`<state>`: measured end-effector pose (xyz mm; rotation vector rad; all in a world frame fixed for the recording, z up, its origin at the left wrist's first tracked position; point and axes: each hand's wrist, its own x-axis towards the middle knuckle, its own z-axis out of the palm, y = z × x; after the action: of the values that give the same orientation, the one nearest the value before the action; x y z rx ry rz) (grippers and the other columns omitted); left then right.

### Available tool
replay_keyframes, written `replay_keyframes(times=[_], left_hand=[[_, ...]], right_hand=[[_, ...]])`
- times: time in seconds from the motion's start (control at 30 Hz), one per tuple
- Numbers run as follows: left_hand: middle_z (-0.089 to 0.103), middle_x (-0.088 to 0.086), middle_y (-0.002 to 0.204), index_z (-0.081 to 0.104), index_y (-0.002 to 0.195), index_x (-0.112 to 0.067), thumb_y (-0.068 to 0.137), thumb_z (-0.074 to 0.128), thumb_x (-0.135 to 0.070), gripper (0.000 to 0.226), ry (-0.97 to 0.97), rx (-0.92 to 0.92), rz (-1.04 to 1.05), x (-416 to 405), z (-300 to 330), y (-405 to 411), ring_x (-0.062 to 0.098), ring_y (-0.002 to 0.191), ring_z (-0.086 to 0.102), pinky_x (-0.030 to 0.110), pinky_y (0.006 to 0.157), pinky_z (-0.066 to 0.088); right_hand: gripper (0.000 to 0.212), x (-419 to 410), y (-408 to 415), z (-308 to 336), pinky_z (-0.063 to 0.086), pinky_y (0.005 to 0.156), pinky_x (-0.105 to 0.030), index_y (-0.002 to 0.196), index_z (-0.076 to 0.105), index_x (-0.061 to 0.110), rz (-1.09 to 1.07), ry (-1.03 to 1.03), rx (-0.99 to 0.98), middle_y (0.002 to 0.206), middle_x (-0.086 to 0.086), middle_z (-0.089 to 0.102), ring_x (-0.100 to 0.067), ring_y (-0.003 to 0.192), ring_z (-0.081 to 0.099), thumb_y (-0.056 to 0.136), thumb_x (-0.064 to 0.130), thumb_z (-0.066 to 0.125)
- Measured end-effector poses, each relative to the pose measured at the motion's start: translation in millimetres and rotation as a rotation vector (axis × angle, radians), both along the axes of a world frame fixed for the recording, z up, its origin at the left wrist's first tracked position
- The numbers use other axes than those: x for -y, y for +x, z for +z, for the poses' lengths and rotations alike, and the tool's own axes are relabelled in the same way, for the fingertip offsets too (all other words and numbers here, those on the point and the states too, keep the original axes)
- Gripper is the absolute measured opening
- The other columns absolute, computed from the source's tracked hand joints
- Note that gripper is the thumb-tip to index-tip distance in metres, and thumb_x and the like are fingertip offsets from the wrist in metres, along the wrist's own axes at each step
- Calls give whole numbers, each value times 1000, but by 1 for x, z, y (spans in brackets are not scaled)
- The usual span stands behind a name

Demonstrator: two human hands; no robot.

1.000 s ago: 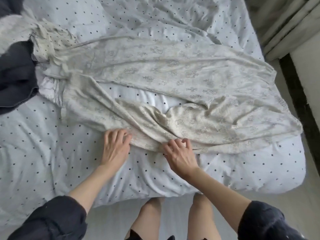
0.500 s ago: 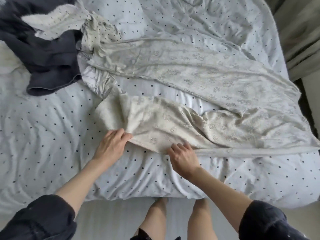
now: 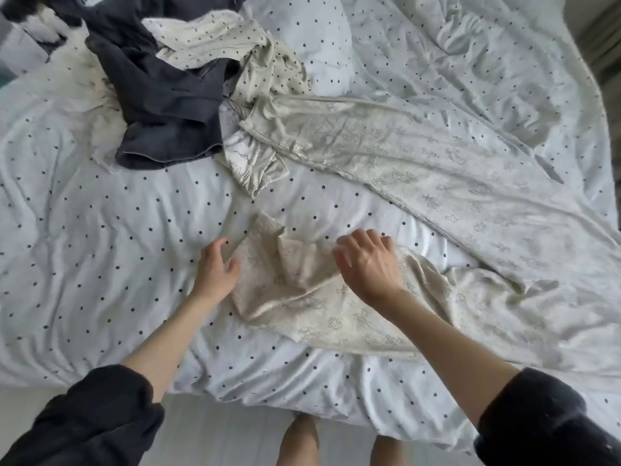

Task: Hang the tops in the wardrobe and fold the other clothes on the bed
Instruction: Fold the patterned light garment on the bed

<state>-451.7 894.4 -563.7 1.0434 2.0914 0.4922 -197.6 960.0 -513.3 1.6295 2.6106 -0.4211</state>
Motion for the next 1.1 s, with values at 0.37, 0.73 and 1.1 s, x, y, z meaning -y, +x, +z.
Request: replay_keyframes(times=[0.37,0.73,1.1], left_hand=[[69,5,85,68,90,-5,85,69,-18,14,136,441,192,0,4,-43,16,77,64,32,72,48],[22,-3,53,32,61,-6,90,61,-28,47,302,21,72,12,4,-65,9,46,18,24,45,18],[55,12,111,53,120,-8,93,51,-13,27,62,-354,-40,-61,12,-42,30,104,53,41,75,44]], right_hand=[[27,-39,-123,-1,32,94,-37,66,48,15,-4,-215,-122,63,3,48,-17,59,45,90,13,37],[27,-69,-150,-14,40,91,-37,84,67,13,-22,-119,-256,75,-2,66,-21,61,53,95,12,43],[30,-89,-124,-5,41,96,-37,123,60,15,14,-132,-252,127,-5,58,-23,118,50,96,17,47]])
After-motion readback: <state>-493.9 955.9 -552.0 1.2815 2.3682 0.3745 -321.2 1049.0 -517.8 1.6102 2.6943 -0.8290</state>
